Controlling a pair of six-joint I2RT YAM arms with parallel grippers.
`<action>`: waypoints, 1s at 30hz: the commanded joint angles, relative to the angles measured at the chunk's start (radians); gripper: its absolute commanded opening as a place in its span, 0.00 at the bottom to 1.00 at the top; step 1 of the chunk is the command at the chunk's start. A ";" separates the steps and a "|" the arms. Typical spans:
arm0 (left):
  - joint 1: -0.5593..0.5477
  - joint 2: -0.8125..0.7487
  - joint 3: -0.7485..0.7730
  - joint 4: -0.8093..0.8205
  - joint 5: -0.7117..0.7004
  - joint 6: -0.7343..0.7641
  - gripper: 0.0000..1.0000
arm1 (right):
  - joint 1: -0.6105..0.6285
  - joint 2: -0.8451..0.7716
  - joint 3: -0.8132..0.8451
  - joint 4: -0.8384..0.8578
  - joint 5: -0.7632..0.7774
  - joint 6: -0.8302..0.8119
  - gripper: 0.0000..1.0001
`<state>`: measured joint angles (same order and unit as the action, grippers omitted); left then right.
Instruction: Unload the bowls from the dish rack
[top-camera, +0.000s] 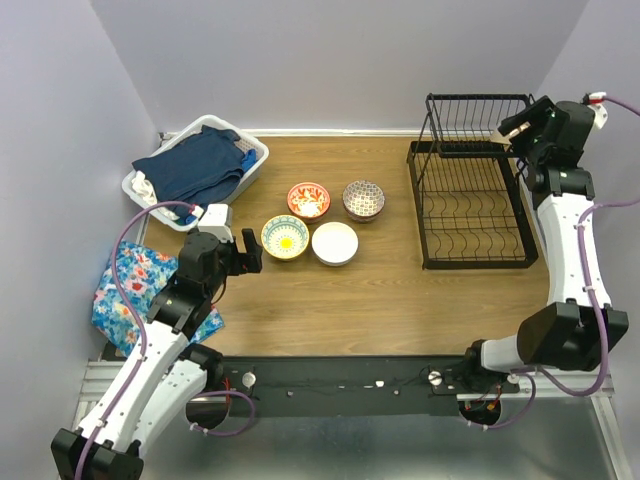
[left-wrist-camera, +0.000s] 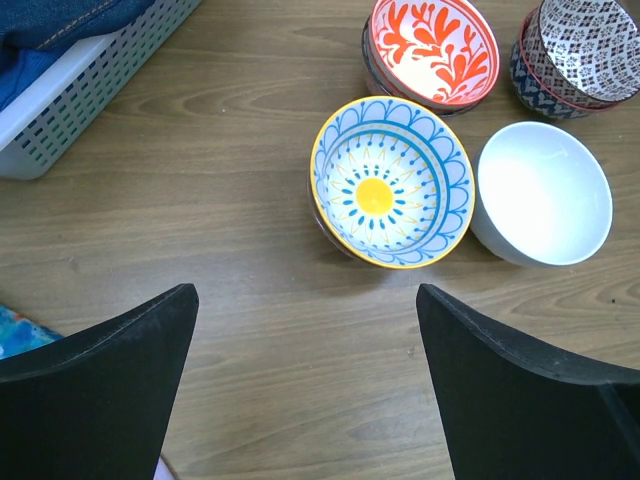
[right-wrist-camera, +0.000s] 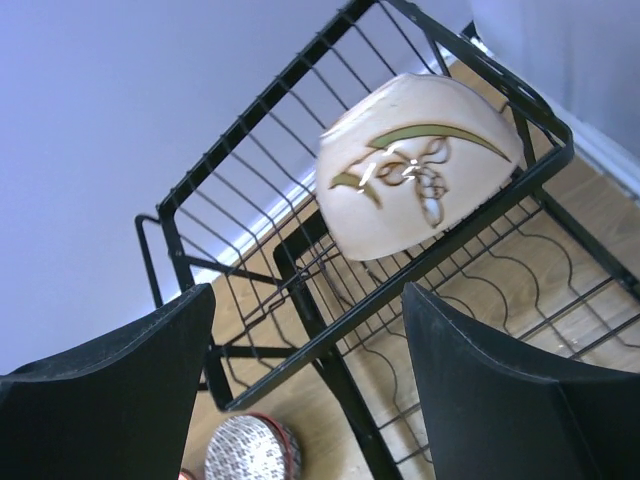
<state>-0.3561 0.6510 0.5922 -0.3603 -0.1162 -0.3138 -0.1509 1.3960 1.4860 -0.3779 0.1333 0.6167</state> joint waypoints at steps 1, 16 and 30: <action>-0.009 -0.017 -0.009 0.027 -0.031 0.019 0.99 | -0.050 0.029 -0.052 0.105 -0.034 0.175 0.83; -0.009 -0.007 -0.012 0.032 -0.053 0.027 0.99 | -0.125 -0.002 -0.337 0.509 -0.090 0.449 0.82; -0.009 0.001 -0.012 0.029 -0.069 0.033 0.99 | -0.170 -0.035 -0.455 0.671 -0.178 0.617 0.81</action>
<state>-0.3622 0.6529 0.5903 -0.3523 -0.1505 -0.2955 -0.3096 1.4021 1.0271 0.2417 -0.0074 1.1679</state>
